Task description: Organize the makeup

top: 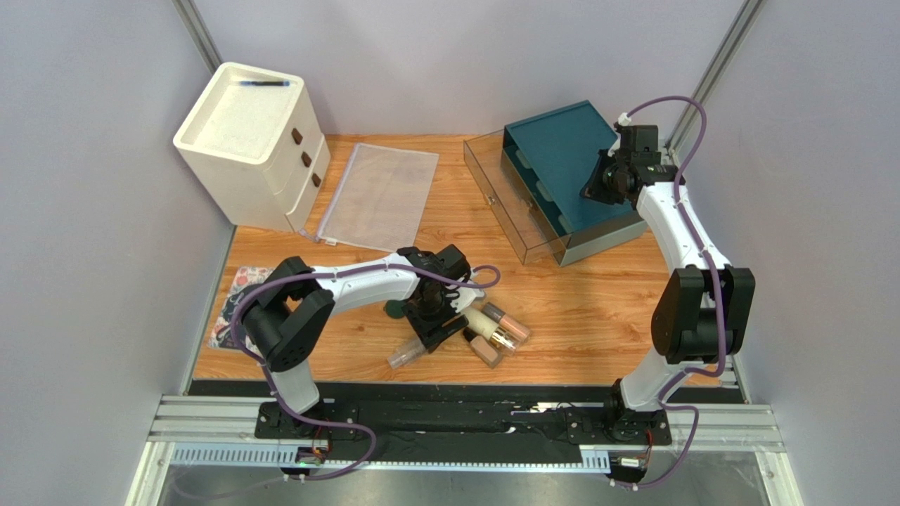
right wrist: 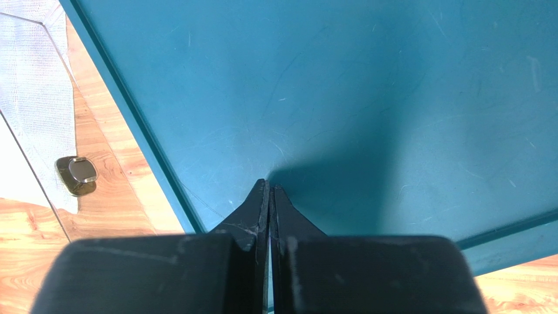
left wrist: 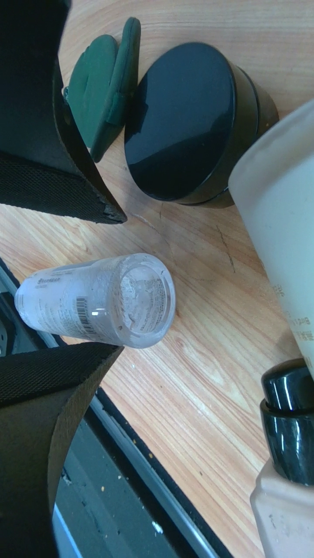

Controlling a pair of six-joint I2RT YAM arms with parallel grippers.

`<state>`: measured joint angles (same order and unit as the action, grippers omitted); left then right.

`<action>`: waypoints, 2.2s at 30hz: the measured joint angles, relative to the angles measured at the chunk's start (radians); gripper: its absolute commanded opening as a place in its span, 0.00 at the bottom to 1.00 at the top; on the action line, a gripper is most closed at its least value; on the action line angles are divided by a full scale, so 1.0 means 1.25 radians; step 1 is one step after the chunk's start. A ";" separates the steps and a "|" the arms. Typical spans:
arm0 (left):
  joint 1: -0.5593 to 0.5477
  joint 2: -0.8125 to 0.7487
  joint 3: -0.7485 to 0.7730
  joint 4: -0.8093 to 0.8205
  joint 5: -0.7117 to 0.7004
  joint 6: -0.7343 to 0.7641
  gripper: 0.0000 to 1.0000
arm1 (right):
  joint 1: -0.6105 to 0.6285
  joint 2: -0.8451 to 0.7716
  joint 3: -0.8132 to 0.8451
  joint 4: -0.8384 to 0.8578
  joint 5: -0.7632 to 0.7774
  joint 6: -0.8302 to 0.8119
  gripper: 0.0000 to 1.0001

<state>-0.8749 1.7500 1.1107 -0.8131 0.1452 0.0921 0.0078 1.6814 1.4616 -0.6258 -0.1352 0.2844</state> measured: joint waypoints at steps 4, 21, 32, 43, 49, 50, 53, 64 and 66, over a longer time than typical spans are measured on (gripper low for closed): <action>-0.018 0.002 -0.009 0.012 -0.021 -0.010 0.57 | 0.000 0.001 0.003 -0.003 0.001 0.000 0.00; -0.065 0.020 0.017 -0.016 -0.059 -0.096 0.00 | 0.000 0.021 0.032 -0.033 -0.003 0.003 0.00; -0.046 -0.037 0.497 -0.085 -0.070 -0.139 0.00 | -0.001 0.031 0.047 -0.045 -0.005 0.005 0.00; 0.132 0.288 0.903 0.089 0.235 -0.388 0.00 | -0.003 0.040 0.052 -0.040 -0.020 0.005 0.00; 0.202 0.401 0.903 0.249 0.325 -0.612 0.00 | -0.005 0.043 0.056 -0.039 -0.026 -0.001 0.00; 0.209 0.412 0.903 0.272 0.331 -0.643 0.00 | -0.010 0.044 0.057 -0.040 -0.028 -0.001 0.00; 0.218 0.435 0.912 0.314 0.338 -0.700 0.13 | -0.016 0.048 0.061 -0.042 -0.042 -0.001 0.00; 0.209 0.457 0.951 0.306 0.338 -0.718 0.65 | -0.020 0.059 0.073 -0.045 -0.055 -0.001 0.00; 0.209 0.457 0.951 0.307 0.338 -0.719 0.65 | -0.020 0.059 0.073 -0.044 -0.056 -0.001 0.00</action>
<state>-0.6136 2.3215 2.2997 -0.4297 0.5678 -0.8062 -0.0166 1.7554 1.5528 -0.6804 -0.2050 0.2829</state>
